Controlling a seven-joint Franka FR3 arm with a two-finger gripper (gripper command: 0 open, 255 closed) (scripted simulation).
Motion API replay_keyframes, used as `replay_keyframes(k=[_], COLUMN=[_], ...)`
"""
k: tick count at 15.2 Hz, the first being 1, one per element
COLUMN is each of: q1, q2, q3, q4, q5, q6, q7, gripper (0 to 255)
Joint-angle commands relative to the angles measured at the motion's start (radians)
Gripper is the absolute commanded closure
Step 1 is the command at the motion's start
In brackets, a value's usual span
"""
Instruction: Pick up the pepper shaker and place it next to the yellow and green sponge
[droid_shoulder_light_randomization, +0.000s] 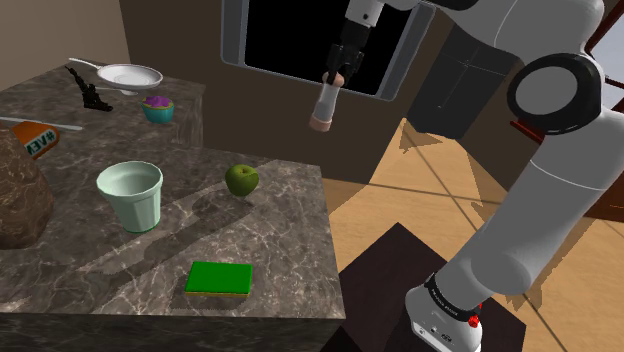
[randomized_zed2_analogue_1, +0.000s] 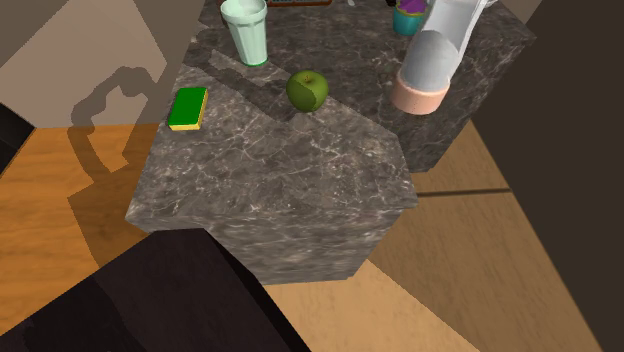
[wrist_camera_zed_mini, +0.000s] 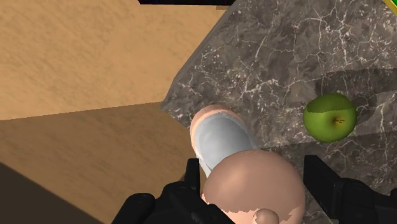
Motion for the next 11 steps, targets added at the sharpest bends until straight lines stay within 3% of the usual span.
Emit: replay_keyframes(k=[1,8,11], q1=[-0.002,-0.009,0.037], q2=[0.011,0.056,0.014], q3=[-0.001,-0.002,0.025], q4=[0.044,0.197,0.139], q5=[0.001,0.009,0.001], q6=[-0.033,-0.142,-0.117], q7=[0.002,0.01,0.078], gripper=[255,255,255])
